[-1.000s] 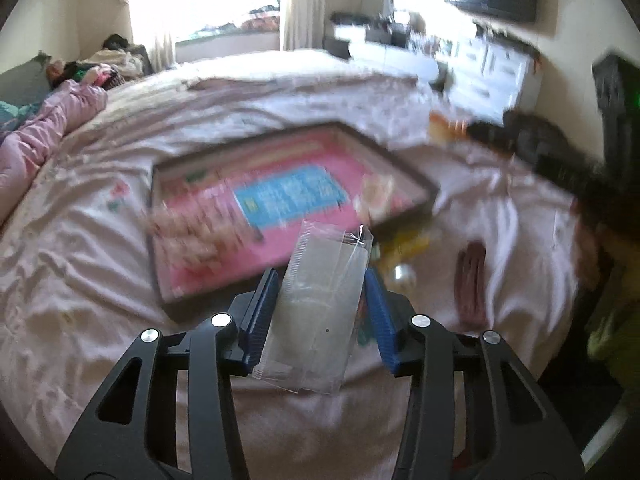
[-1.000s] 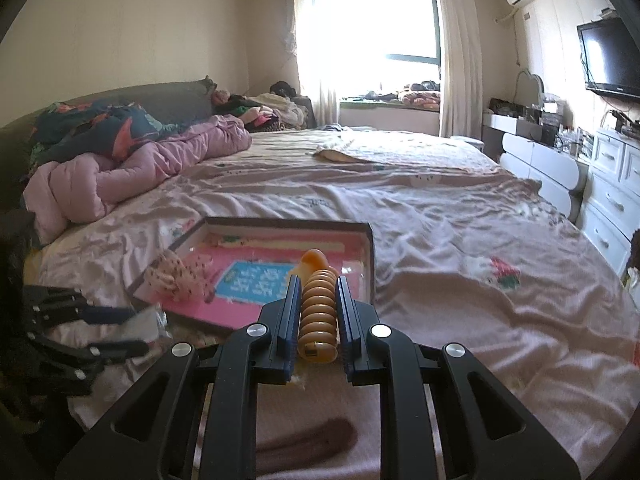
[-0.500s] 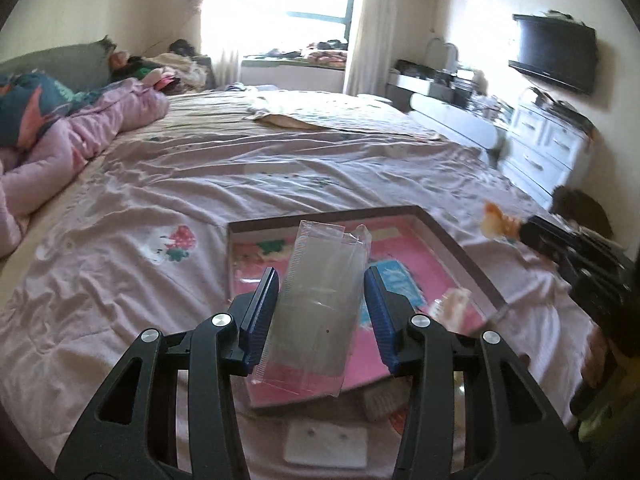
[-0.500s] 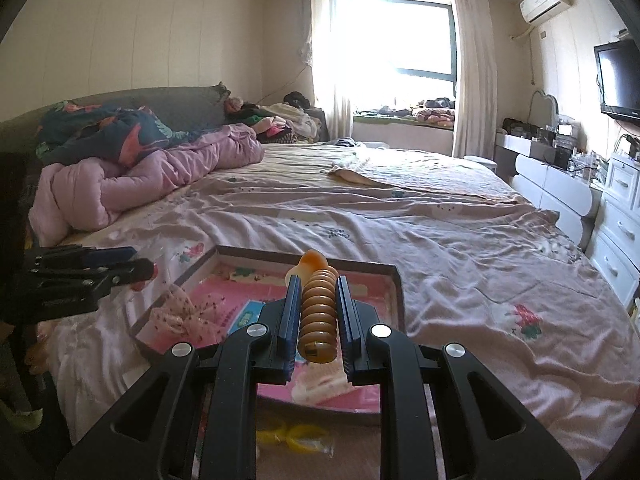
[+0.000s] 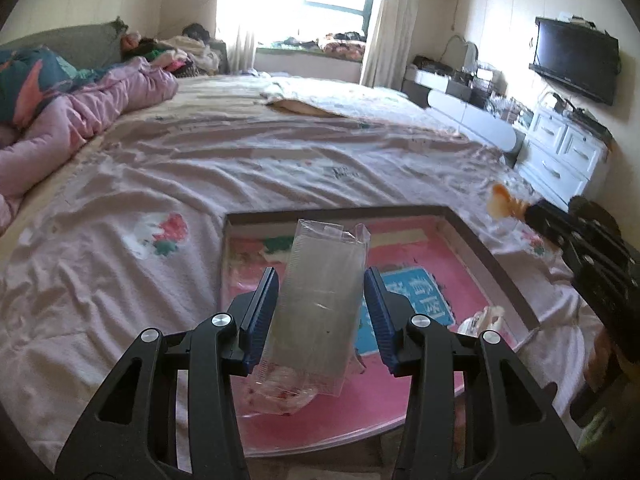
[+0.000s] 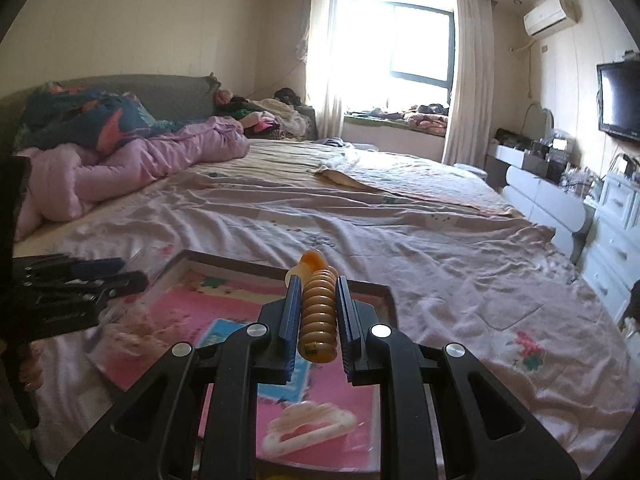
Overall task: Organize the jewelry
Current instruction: 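Carry the sleeve into the tray with the left tool while the right tool places the coiled tie there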
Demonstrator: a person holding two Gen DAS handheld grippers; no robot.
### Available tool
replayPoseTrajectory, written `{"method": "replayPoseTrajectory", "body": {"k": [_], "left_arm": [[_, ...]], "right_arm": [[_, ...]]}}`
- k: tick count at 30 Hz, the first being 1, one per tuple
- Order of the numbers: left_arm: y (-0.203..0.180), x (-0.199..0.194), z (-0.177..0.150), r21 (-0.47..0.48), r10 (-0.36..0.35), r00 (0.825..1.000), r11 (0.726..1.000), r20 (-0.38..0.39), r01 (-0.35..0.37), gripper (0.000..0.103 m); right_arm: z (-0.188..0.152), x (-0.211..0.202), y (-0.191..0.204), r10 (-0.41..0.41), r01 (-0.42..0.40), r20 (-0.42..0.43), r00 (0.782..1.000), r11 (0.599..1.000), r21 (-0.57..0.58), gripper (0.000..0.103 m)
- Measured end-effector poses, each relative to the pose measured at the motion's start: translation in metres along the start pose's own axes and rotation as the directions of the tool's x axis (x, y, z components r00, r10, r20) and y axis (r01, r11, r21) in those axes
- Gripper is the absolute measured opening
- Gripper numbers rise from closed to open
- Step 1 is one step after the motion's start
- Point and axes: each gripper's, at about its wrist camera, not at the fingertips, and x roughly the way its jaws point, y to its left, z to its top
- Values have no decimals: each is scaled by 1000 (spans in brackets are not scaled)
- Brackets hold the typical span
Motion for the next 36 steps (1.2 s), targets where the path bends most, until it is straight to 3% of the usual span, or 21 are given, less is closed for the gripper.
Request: {"method": "replayPoseTrajectory", "body": {"k": [7,15,19,28,30,32,36], "left_arm": [[-14,25,-16,20,-24,996,999,-88,26,36],[-24,36,-24,46,-47,991,998,-124,53,36],[-28,36,-26,44,-56,990,997,-128,63,51],[-25,20,-26,24,-44,993,999,-105,47,70],[-23,14,-24,15,-38,995,999,-95,40,73],[-20,7,-23,5,-33,996,999,-83,34,75],[-16,-7,-21,-14,-26,998,1000,-57,25,78]], "right_arm": [[-20,35,-12,-8,10,-104,995,1000,18,17],[-36,50,-16,2,6,-172,985,999,46,17],[-37,54,-15,10,-1,-199,980,999,44,17],[-51,62,-17,19,0,-275,961,998,67,17],[-51,58,-17,20,0,-267,963,997,72,20],[-50,53,-17,25,-4,-255,967,997,82,36],[-45,37,-19,24,-4,-224,974,996,91,45]]}}
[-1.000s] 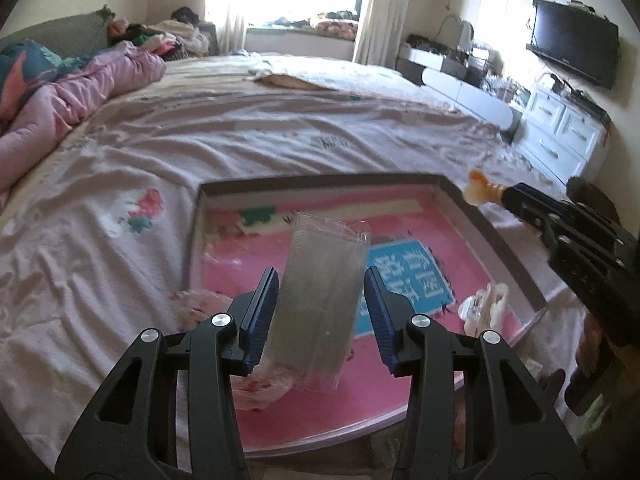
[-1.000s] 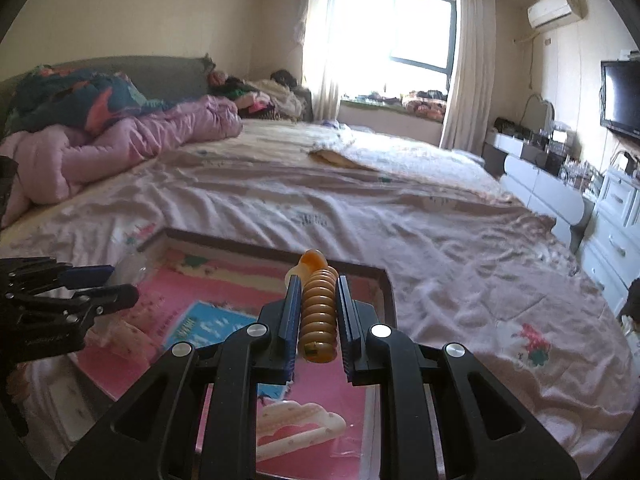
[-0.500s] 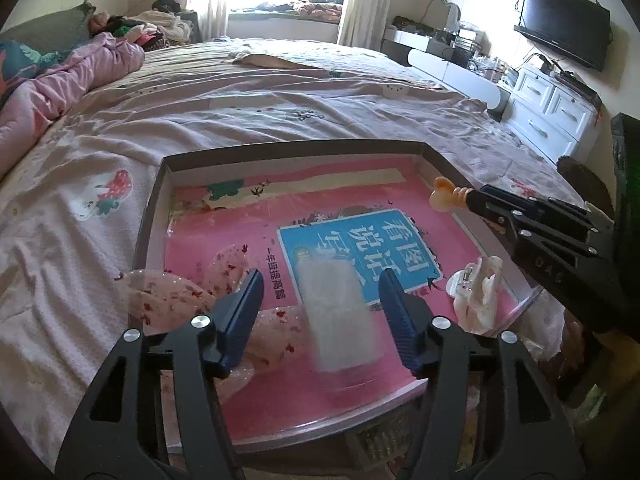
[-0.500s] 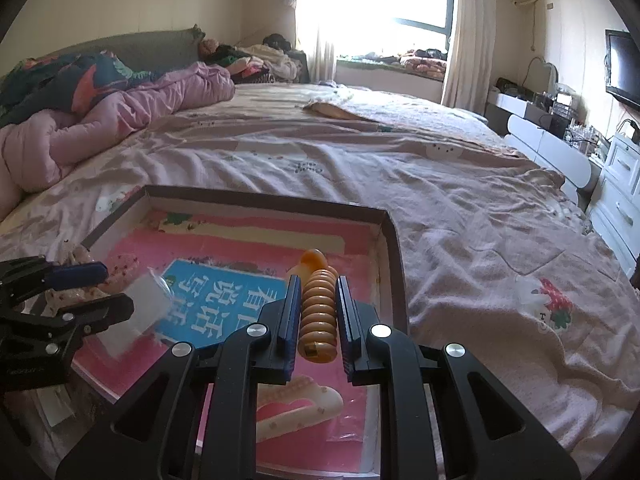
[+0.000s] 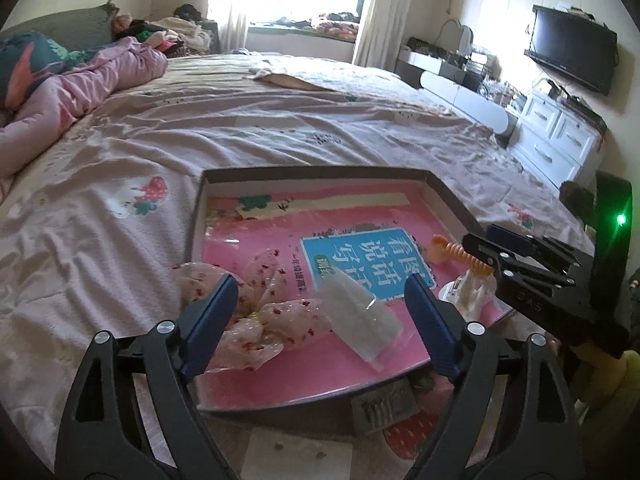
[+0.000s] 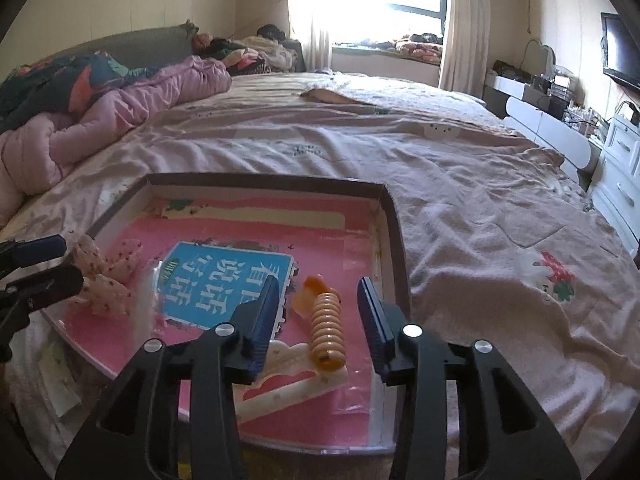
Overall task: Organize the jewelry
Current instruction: 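Carry the sleeve into the tray with the left tool while the right tool places the coiled tie there, then open and lift both tools away from the tray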
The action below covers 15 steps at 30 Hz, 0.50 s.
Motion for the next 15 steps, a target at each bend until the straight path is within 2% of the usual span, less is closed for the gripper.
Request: {"method": "replayPoseTrajectory", "body": {"k": [2,4,10,15], "left_arm": [[2,-11,1,-8,7,1000,1000,24,-7,79],[3,-21,3,-18,10,999,1000,47,-10,79],[6,-54,8,-49,25,993,999,119,-19,83],[3,-78,12,-50,36,983,998,180,-28,88]], "right_arm": [[1,-12,-2,-2,1,28,1000,1000,18,63],[3,-31,-7,5,-9,77,997,999,47,69],[13,-81,-16,-12,-5,192,981,996,86,81],[16,-124,-22,-21,-14,294,956,993,116,90]]}}
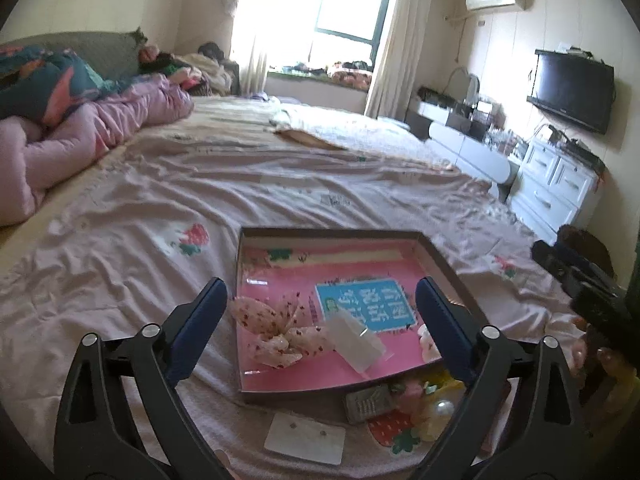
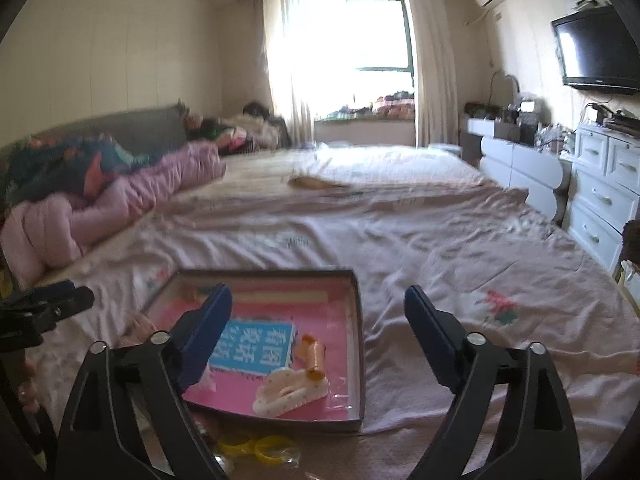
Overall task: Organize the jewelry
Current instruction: 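Open and lift both tools away from the tray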
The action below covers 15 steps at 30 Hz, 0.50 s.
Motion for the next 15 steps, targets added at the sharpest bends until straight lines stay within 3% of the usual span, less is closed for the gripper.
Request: {"method": "replayPoseTrajectory", "body": {"k": [7,15], "left_arm": [[-4,-25,3,-1,-11,999,1000,51,11,91],[-8,-44,-7,12,-5,997,1000,71,5,91]], "right_arm": [[7,-37,3,-4,6,68,998,1000,-27,92],[-2,-63,13,4,1,80,997,998,-69,93]]}}
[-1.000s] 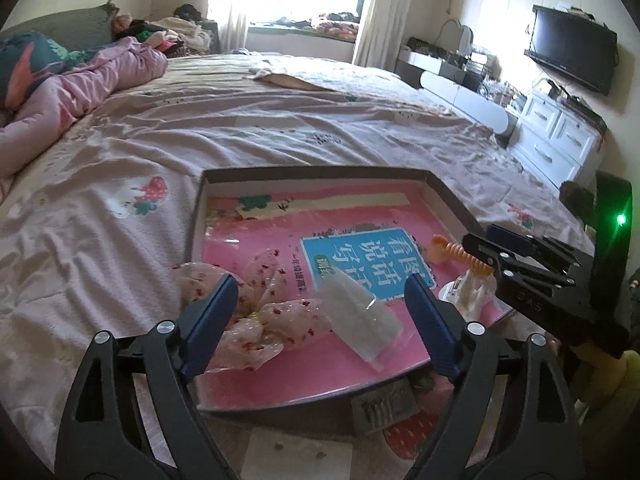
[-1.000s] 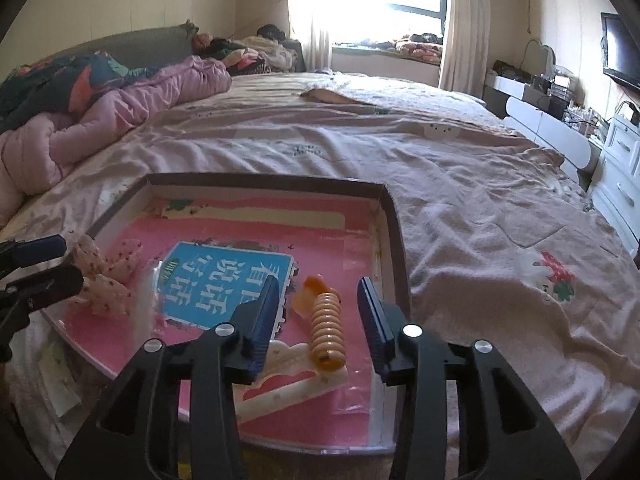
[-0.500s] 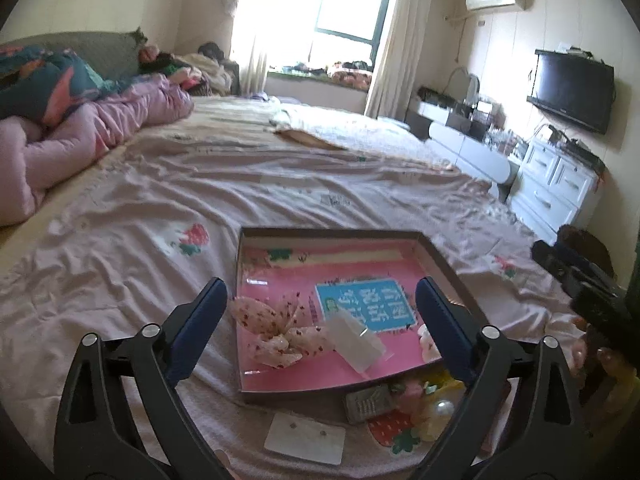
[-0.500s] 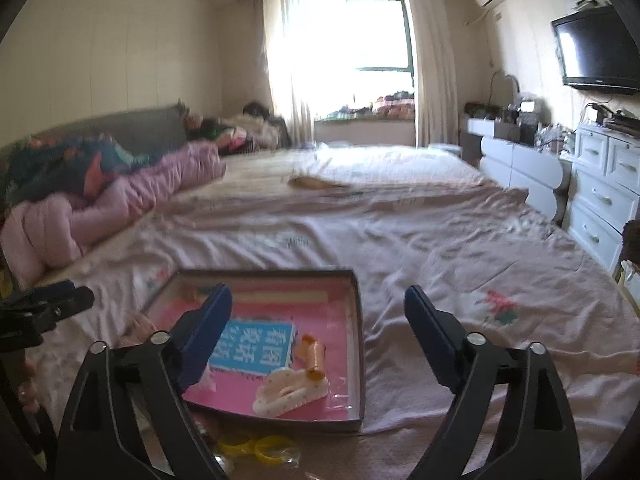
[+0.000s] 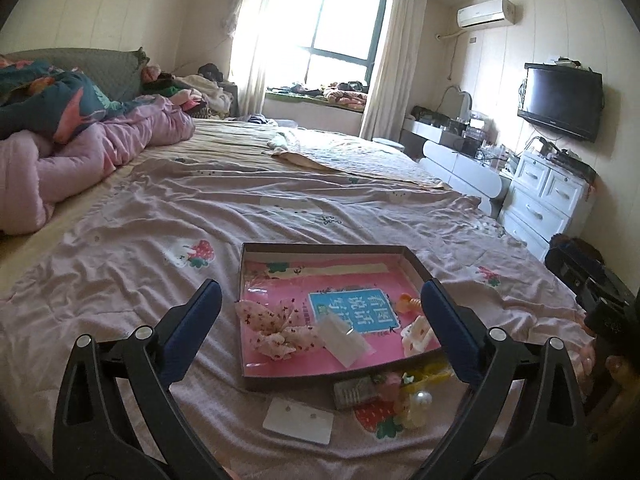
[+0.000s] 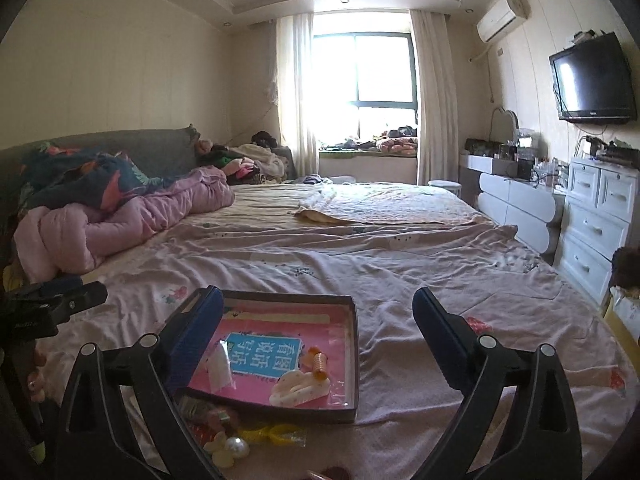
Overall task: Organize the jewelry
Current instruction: 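Open and lift both tools away from the tray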
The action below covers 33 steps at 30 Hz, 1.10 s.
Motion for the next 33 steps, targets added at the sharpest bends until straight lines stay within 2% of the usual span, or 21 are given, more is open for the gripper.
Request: {"method": "replayPoseTrajectory", "body": {"k": [18,33], "left_arm": [[6,-19,-28,20,26,999,999,-26,-26,91],[16,-22,-51,39,61,995,998,-78,-58,91]], "right_arm": [[-23,-20,22,37,-38,-42,998,999,-33,93],[-47,-11,44,73,-82,-119,990,994,-71,93]]}}
